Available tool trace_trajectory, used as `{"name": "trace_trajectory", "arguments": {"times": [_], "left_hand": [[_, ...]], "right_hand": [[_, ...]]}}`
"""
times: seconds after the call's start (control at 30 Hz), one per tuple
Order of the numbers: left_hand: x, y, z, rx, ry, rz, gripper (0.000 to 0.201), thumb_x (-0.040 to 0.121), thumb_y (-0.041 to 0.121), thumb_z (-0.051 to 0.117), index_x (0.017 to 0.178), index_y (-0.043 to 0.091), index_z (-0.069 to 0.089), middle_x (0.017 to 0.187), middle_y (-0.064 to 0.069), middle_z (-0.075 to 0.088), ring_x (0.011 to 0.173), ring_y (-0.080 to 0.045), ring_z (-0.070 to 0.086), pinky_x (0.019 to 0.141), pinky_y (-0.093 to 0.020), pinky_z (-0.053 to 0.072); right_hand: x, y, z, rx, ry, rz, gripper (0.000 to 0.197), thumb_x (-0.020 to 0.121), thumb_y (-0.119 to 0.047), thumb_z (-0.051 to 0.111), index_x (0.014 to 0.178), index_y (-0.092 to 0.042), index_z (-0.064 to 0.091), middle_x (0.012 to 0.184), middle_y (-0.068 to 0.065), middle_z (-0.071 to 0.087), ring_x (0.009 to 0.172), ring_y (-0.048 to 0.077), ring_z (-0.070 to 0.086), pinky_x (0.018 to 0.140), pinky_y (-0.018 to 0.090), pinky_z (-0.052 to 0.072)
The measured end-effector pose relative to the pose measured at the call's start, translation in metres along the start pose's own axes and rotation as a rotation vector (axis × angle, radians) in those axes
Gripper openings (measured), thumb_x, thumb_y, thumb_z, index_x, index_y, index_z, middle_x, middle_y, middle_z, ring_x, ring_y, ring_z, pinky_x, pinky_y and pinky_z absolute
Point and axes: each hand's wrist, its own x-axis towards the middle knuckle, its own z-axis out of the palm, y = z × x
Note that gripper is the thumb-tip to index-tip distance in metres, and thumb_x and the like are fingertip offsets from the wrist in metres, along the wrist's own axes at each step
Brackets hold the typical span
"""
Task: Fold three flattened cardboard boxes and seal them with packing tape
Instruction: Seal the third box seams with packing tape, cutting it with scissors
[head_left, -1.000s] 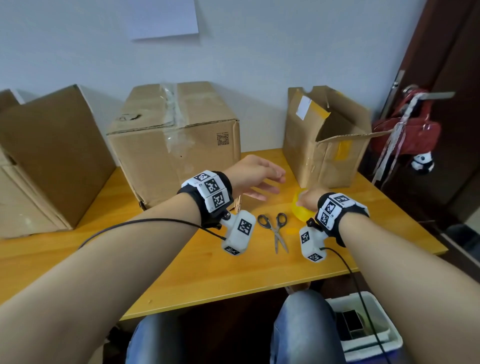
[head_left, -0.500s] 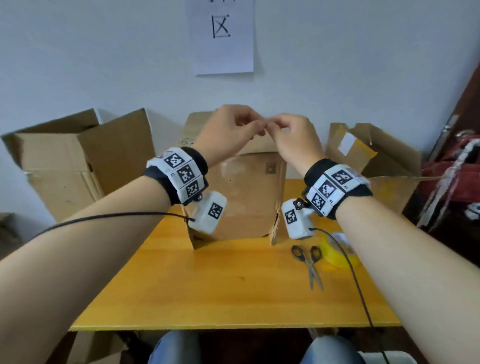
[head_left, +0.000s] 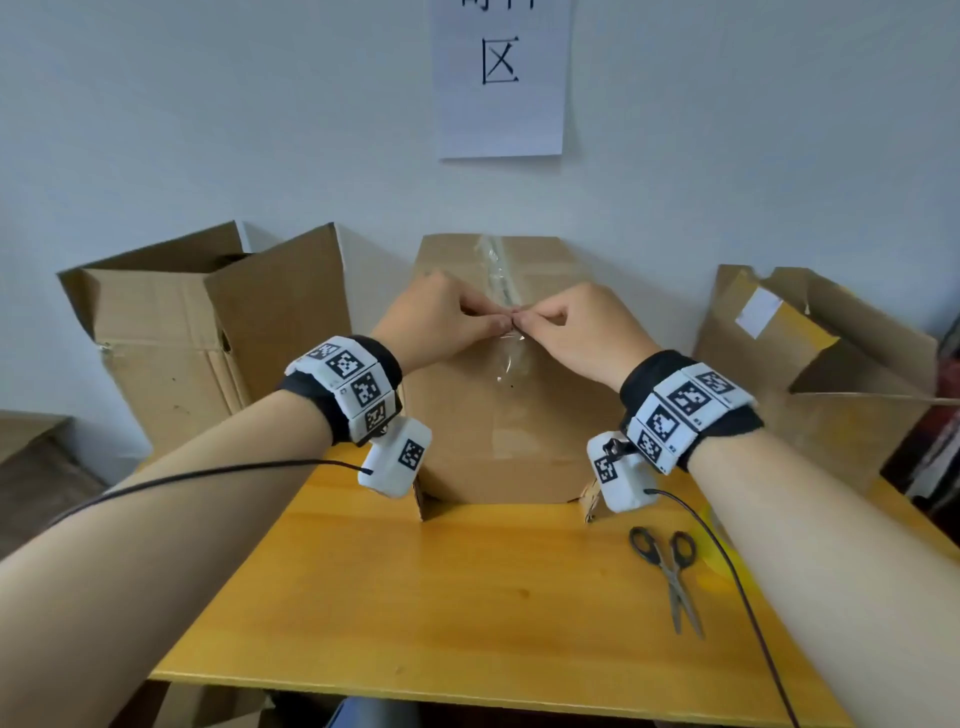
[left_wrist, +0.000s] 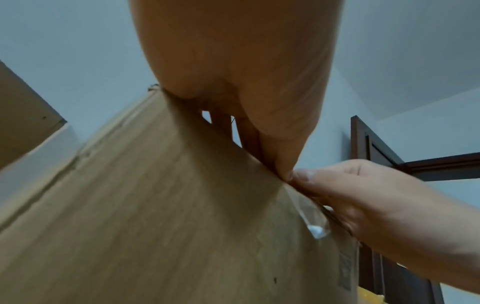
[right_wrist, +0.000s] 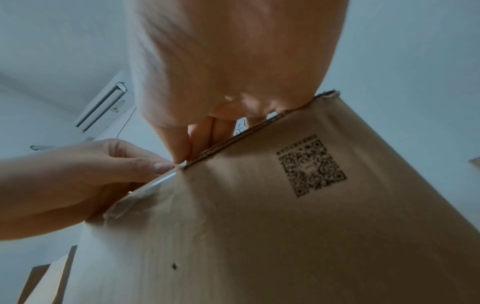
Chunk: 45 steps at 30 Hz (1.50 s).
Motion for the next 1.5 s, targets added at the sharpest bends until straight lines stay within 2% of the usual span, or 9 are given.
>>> {"name": "trace_trajectory", "arguments": {"times": [0.1, 0.23, 0.3, 0.4, 0.73, 0.83, 0.97, 1.4, 1.5], "left_hand": [[0.000, -0.004, 0.005, -0.021, 0.019, -0.004, 0.015, 0.084, 0.042, 0.074, 0.097, 0.036, 0.081, 0.091, 0.014, 0.077, 0.085, -0.002, 0.067, 0.076, -0.029, 0.054], [0.001, -0.004, 0.005, -0.025, 0.019, 0.023, 0.016, 0.084, 0.040, 0.077, 0.097, 0.033, 0.081, 0.092, 0.012, 0.077, 0.084, -0.004, 0.068, 0.078, -0.032, 0.053], [0.001, -0.005, 0.005, -0.020, 0.020, 0.043, 0.017, 0.083, 0.041, 0.078, 0.097, 0.032, 0.081, 0.093, 0.013, 0.077, 0.085, -0.003, 0.068, 0.080, -0.032, 0.054], [0.001, -0.006, 0.005, -0.002, 0.014, 0.062, 0.020, 0.082, 0.041, 0.079, 0.099, 0.032, 0.081, 0.097, 0.012, 0.077, 0.089, 0.000, 0.068, 0.084, -0.031, 0.054], [-0.003, -0.008, 0.016, 0.169, 0.071, 0.061, 0.031, 0.072, 0.047, 0.084, 0.100, 0.034, 0.079, 0.090, 0.012, 0.075, 0.085, -0.008, 0.066, 0.076, -0.036, 0.054], [-0.008, -0.005, 0.024, 0.242, 0.127, 0.069, 0.035, 0.070, 0.045, 0.085, 0.098, 0.030, 0.073, 0.091, 0.010, 0.072, 0.090, -0.015, 0.063, 0.096, -0.039, 0.048], [-0.011, -0.001, 0.030, 0.340, 0.148, 0.077, 0.044, 0.067, 0.044, 0.087, 0.103, 0.025, 0.069, 0.101, 0.006, 0.071, 0.100, -0.020, 0.064, 0.121, -0.038, 0.020], [-0.014, 0.005, 0.025, 0.461, 0.024, 0.113, 0.058, 0.066, 0.043, 0.088, 0.109, 0.018, 0.057, 0.108, 0.001, 0.066, 0.104, -0.027, 0.062, 0.119, -0.040, 0.024], [-0.016, 0.008, 0.021, 0.478, -0.004, 0.145, 0.059, 0.068, 0.042, 0.088, 0.111, 0.016, 0.057, 0.110, 0.002, 0.065, 0.104, -0.024, 0.062, 0.119, -0.039, 0.020]], "right_hand": [[0.000, 0.003, -0.001, -0.014, -0.018, -0.044, 0.051, 0.098, -0.037, 0.057, 0.052, -0.014, 0.050, 0.039, -0.020, 0.043, 0.046, 0.014, 0.031, 0.053, 0.030, 0.026], [0.003, 0.014, 0.007, -0.051, 0.010, -0.088, 0.044, 0.096, -0.043, 0.056, 0.072, -0.009, 0.070, 0.069, -0.042, 0.061, 0.049, 0.005, 0.050, 0.051, 0.030, 0.041], [0.002, 0.016, 0.010, -0.065, 0.048, -0.128, 0.035, 0.096, -0.045, 0.055, 0.083, -0.022, 0.079, 0.099, -0.035, 0.070, 0.068, 0.000, 0.063, 0.062, 0.032, 0.053], [0.001, 0.018, 0.009, -0.042, 0.037, -0.163, 0.021, 0.096, -0.045, 0.060, 0.100, -0.040, 0.079, 0.116, -0.027, 0.069, 0.103, -0.001, 0.066, 0.083, 0.029, 0.054], [0.000, 0.017, 0.013, -0.094, 0.056, -0.136, 0.035, 0.085, -0.044, 0.075, 0.120, -0.042, 0.072, 0.121, -0.019, 0.070, 0.116, 0.005, 0.063, 0.107, 0.030, 0.043], [-0.003, 0.014, 0.015, -0.217, 0.058, -0.094, 0.044, 0.084, -0.050, 0.074, 0.127, -0.047, 0.065, 0.129, -0.014, 0.067, 0.129, 0.010, 0.055, 0.118, 0.035, 0.014], [-0.012, 0.012, 0.018, -0.275, 0.051, -0.065, 0.053, 0.084, -0.047, 0.075, 0.133, -0.052, 0.057, 0.137, -0.020, 0.061, 0.141, 0.008, 0.042, 0.123, 0.045, 0.002], [-0.010, 0.004, 0.010, -0.301, 0.009, -0.013, 0.048, 0.085, -0.048, 0.072, 0.129, -0.061, 0.055, 0.133, -0.017, 0.064, 0.133, 0.014, 0.052, 0.118, 0.047, 0.020], [-0.013, 0.000, 0.009, -0.305, -0.025, 0.002, 0.058, 0.084, -0.042, 0.076, 0.132, -0.061, 0.051, 0.137, -0.019, 0.061, 0.136, 0.012, 0.048, 0.121, 0.050, 0.015]]}}
